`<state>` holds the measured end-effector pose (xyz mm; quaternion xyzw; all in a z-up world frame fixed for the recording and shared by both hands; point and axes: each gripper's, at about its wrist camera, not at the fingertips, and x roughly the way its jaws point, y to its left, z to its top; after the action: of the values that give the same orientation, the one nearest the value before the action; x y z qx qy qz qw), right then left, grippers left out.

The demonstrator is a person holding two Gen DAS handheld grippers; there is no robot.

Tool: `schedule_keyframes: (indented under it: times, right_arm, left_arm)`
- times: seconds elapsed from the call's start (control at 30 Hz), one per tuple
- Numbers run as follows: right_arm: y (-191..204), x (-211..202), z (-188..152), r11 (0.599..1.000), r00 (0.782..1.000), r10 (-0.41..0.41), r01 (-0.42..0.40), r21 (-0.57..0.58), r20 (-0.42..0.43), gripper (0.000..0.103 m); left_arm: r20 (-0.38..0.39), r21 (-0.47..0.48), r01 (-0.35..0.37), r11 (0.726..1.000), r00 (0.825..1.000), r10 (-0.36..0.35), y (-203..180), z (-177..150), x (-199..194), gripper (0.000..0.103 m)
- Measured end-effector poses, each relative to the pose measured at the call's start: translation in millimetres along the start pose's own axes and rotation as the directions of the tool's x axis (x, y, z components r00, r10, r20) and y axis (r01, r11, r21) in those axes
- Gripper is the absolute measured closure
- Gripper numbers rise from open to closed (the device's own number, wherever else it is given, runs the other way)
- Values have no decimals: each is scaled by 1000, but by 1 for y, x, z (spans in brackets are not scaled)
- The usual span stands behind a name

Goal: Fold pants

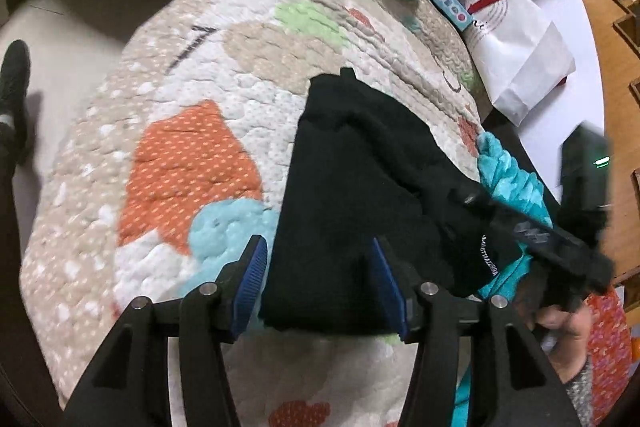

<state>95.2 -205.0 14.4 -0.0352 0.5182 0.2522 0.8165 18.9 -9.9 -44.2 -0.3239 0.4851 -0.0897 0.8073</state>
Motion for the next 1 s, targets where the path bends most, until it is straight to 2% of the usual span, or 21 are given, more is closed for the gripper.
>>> schedule_keyframes:
  times: [0.03,0.1,0.17,0.27,0.3,0.33,0.37,0.4,0.43,0.47,0.5,0.6,0.7,0.9,0.97,1.0]
  right_arm:
    - [6,-2,5,1000,1000,17,-17,-13,11,56]
    - [22,1,18,998,999,39,-37,-58,28,43]
    - [45,15,35,993,999,42,-40,-108,21,37]
    - [66,57,53,989,998,33,-41,-142,-55,36]
    - [73,76,57,987,994,16,-33,-158,-107,36]
    - [75,87,56,985,991,5,-28,-171,-137,39]
    - [82,101,54,980,984,-31,-5,-201,-175,66]
    - [88,103,53,973,985,-57,18,-229,-164,69]
    - [89,102,53,970,986,-57,18,-242,-154,73]
    - [90,99,54,972,987,-40,2,-236,-155,86]
    - [88,97,55,976,987,-29,-6,-220,-157,89]
    - [89,95,59,980,988,-25,-6,-200,-155,91]
    - [101,96,65,980,989,-14,-16,-200,-148,92]
    - [154,101,79,967,990,50,-81,-242,-133,92]
    - [166,110,80,968,989,49,-81,-238,-136,92]
    - [170,117,81,970,989,35,-69,-235,-144,87]
  left_arm:
    - [-7,3,4,1000,1000,-4,-1,2,6,50]
    - [-13,21,3,1000,1000,-2,-4,2,17,47]
    - [-2,36,9,999,1000,-9,-8,1,22,43]
    - [14,72,4,997,1000,-5,-14,-3,25,41]
    - [17,97,-8,995,1000,6,-17,-5,26,44]
    - [21,123,-25,992,1000,23,-20,-6,27,52]
    - [15,168,-53,984,999,51,-24,-9,29,74]
    - [7,192,-65,979,998,65,-26,-11,32,83]
    - [13,203,-70,977,998,69,-26,-12,32,84]
    - [16,206,-64,977,998,62,-24,-12,31,86]
    - [11,194,-52,980,999,51,-22,-11,31,88]
    - [-7,150,-9,989,1000,10,-12,-5,27,89]
    - [3,119,3,993,1000,-4,1,-1,15,89]
    - [77,30,-40,999,996,37,38,11,-19,89]
    - [87,-8,-55,998,995,56,54,15,-25,88]
    - [80,-26,-61,998,995,63,61,16,-24,84]
